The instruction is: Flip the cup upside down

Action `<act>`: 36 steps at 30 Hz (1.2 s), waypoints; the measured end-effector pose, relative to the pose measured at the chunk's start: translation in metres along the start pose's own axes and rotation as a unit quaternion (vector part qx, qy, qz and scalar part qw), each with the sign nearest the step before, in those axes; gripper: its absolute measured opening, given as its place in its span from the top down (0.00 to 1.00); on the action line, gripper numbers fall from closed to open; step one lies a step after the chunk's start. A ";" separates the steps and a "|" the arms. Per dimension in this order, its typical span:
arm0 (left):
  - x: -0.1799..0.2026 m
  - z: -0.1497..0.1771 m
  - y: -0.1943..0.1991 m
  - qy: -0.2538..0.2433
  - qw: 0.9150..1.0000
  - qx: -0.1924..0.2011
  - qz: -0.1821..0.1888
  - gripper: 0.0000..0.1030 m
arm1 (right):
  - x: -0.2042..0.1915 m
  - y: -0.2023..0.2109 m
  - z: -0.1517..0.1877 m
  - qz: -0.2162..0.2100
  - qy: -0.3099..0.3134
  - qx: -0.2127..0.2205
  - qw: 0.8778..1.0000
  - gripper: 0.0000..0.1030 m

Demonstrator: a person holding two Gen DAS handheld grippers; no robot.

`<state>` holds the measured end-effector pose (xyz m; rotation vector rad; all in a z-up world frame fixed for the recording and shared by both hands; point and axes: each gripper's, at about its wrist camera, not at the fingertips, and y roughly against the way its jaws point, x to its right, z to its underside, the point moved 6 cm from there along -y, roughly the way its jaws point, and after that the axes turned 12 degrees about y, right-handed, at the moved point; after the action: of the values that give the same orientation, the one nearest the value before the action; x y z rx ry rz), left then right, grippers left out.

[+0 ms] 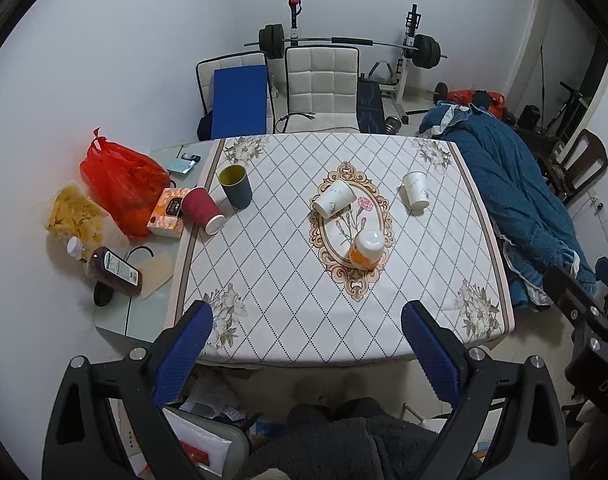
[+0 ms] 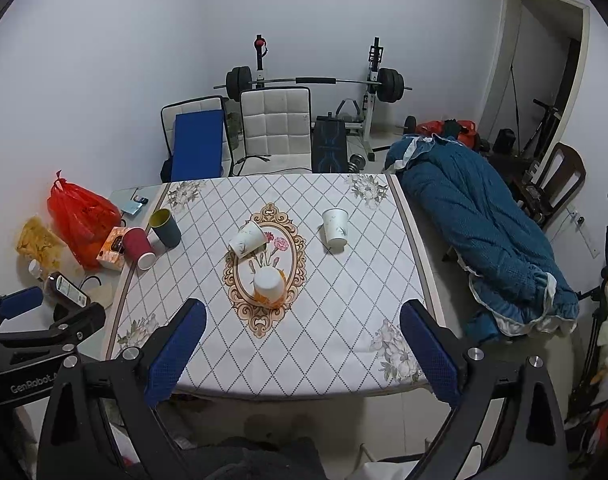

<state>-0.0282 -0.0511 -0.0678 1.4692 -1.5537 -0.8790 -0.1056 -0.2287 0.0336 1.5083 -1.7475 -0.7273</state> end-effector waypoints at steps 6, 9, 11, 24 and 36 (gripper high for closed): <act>-0.001 0.000 0.004 0.002 1.000 0.004 0.002 0.06 | 0.001 -0.002 -0.001 -0.001 0.001 0.000 1.000 0.03; -0.001 0.000 0.005 0.002 1.000 0.005 0.002 0.06 | 0.001 -0.002 -0.001 -0.002 0.002 -0.003 1.000 0.03; -0.002 0.000 0.006 0.005 1.000 0.006 0.002 0.06 | 0.002 -0.004 -0.002 -0.002 0.003 -0.004 1.000 0.03; 0.000 -0.005 0.009 0.007 1.000 0.018 -0.003 0.06 | 0.000 -0.014 -0.002 -0.008 0.000 -0.014 1.000 0.03; 0.000 -0.007 0.009 0.008 1.000 0.019 -0.006 0.06 | 0.001 -0.017 -0.004 -0.009 0.003 -0.017 1.000 0.03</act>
<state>-0.0258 -0.0502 -0.0568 1.5116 -1.5586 -0.8461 -0.0925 -0.2324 0.0230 1.5034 -1.7121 -0.7574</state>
